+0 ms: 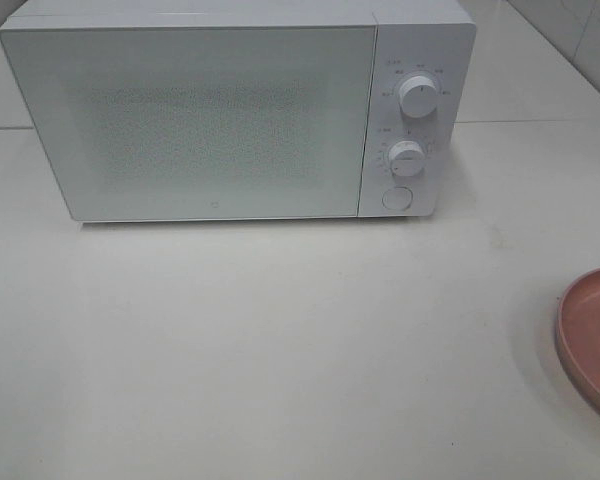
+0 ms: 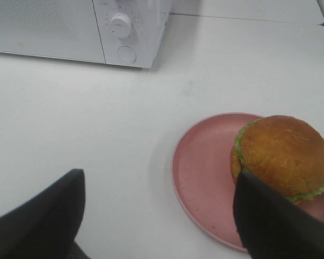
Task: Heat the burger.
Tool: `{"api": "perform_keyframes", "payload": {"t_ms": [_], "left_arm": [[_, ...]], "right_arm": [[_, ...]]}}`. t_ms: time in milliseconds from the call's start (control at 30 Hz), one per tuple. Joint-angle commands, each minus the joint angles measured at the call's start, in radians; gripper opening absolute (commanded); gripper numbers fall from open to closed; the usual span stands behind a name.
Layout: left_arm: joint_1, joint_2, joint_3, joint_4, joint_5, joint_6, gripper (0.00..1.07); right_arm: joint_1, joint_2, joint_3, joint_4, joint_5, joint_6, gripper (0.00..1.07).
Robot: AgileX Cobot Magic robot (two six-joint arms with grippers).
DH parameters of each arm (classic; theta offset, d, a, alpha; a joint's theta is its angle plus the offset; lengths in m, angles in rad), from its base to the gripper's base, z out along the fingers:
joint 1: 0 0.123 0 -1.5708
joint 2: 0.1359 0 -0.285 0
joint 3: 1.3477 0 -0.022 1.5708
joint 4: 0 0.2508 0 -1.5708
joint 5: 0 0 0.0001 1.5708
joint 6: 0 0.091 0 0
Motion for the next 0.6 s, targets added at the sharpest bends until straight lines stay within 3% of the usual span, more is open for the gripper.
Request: {"api": "perform_keyframes", "payload": {"t_ms": [33, 600], "left_arm": [[0.001, -0.027, 0.003, -0.010, -0.007, -0.002, 0.98], [0.001, -0.027, 0.003, -0.008, -0.007, -0.002, 0.98]], "right_arm": [[-0.005, -0.017, 0.000, 0.003, -0.007, -0.001, 0.74], [-0.005, -0.017, 0.000, 0.003, -0.007, -0.001, 0.74]]}}
